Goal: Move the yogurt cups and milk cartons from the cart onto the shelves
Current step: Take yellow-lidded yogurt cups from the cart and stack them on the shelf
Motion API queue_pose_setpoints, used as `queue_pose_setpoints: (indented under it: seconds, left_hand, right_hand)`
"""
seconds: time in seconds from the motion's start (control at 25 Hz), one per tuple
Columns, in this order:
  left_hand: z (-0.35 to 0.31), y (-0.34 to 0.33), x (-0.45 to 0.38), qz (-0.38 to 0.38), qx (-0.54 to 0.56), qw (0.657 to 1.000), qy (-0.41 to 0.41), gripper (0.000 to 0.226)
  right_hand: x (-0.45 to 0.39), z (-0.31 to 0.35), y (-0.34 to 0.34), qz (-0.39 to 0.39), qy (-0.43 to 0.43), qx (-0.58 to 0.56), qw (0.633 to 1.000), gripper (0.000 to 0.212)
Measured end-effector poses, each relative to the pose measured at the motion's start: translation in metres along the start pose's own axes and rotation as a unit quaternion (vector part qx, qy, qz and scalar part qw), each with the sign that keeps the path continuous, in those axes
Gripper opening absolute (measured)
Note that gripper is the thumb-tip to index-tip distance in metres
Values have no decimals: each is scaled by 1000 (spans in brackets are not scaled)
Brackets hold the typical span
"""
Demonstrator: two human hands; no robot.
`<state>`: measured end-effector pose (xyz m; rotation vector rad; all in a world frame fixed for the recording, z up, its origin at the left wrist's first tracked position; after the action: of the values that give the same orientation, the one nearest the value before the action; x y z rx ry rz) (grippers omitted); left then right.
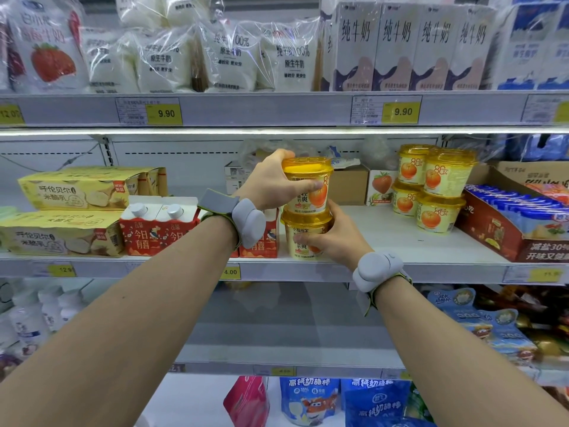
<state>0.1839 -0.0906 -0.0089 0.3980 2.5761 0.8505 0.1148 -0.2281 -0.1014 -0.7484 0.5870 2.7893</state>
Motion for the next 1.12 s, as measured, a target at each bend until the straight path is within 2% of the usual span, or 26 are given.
queue_pose_setpoints:
  seconds: [0.52, 0.76, 1.12]
  left_hand:
    - [0, -2, 5, 16, 14, 1000, 11, 90]
    - [-1, -3, 7, -9, 7, 1000, 13, 93]
    - [0, -5, 9, -7, 13, 1000, 20, 93]
  right_hand:
    - [-1, -6, -7, -16, -10, 4, 1000, 76]
    - [-1, -5, -7, -22, -20, 2, 1000, 73]
    - [2, -5, -10, -25, -30, -10, 999, 69]
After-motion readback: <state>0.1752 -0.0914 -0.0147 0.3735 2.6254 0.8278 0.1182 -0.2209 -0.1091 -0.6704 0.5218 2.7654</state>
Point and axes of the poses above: each hand's wrist, its own x-axis away from the middle knuckle, its own y-axis out of the back of the hand, z = x × y, the point moved 5 cm from there along -x, towards the middle knuckle, and after that the axes turned 12 degrees about y, right-handed, at the moved point
